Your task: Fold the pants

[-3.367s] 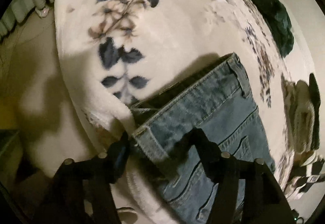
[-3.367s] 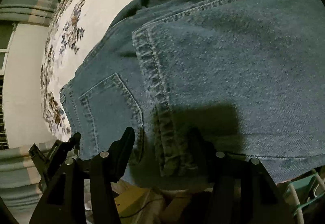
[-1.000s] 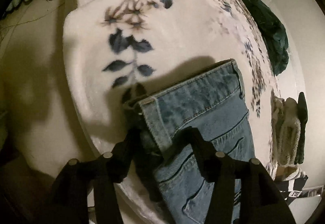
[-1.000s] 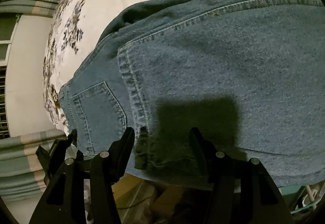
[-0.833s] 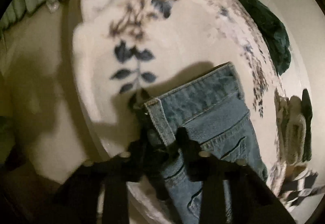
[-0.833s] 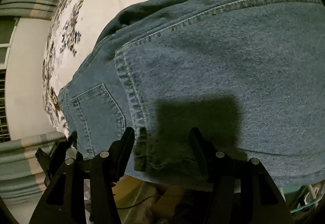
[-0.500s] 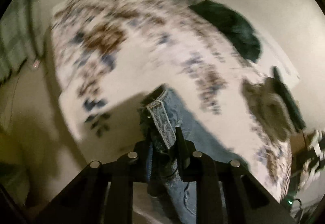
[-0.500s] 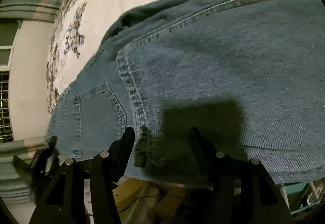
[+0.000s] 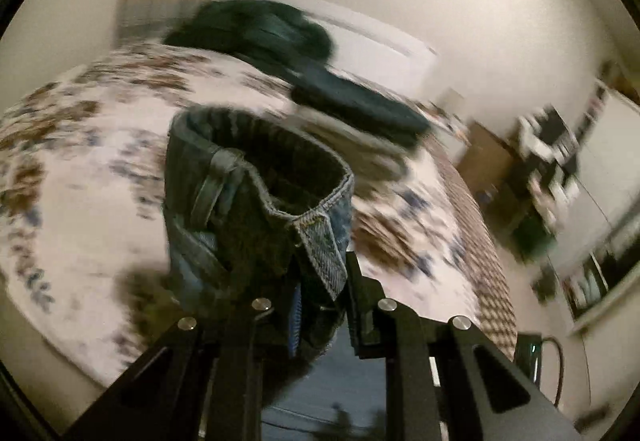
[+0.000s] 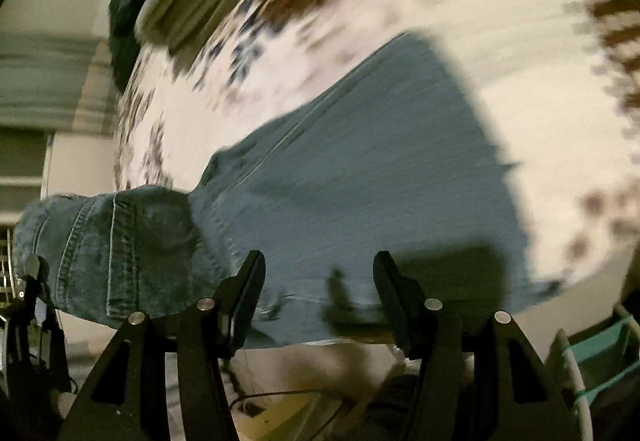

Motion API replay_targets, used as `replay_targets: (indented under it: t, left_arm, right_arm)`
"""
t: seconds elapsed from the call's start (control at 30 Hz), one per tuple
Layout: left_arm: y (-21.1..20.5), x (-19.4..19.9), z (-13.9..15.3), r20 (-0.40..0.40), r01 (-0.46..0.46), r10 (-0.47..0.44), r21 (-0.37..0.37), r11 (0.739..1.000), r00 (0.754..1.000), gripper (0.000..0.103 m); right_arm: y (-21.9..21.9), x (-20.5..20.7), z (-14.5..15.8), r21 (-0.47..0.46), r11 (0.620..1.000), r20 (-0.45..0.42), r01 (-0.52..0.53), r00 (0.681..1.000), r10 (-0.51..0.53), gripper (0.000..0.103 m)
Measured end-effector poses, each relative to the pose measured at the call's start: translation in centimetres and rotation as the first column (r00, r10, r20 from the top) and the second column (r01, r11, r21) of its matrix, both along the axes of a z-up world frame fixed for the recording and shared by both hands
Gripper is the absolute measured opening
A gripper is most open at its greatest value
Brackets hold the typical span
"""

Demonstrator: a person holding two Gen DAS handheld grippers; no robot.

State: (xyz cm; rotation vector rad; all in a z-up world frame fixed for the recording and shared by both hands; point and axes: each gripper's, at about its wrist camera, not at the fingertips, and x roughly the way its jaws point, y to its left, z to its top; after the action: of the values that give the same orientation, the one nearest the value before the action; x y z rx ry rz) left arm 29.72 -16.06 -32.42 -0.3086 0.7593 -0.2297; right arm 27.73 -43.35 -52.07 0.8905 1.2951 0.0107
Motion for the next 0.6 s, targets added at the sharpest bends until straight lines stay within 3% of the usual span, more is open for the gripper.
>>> replay_targets:
  t: [0.17, 0.33, 0.43, 0.6]
  left_arm:
    - [-8.5, -0.4, -3.4, -0.09, 0.168, -0.165, 0.021, 0.986, 0.982, 0.015]
    - [-15.0, -1.6, -7.6, -0.165, 0.317, -0.302, 0.072, 0.946, 0.939, 0.015]
    - [-17.1, -2.2, -9.4, -0.209, 0.375, -0.349, 0.098, 0.922, 0.913, 0.015]
    - [-17.4, -2.4, -10.3, -0.245, 0.386, -0.351, 0.115, 0.915, 0.904, 0.016]
  right_arm:
    - [-7.0, -3.7, 0.8, -0.054, 0.991, -0.017, 0.12, 0.993, -0.121, 0.059]
    - [-12.2, -7.2, 0.4, -0.131, 0.971, -0.04, 0.198, 0.978, -0.205, 0.059]
    - [-14.0, -8.2, -0.1, -0.164, 0.962, -0.058, 0.216, 0.972, -0.228, 0.059]
    - [-15.4, -8.5, -0.1, -0.204, 0.957, -0.066, 0.204, 0.973, -0.222, 0.059]
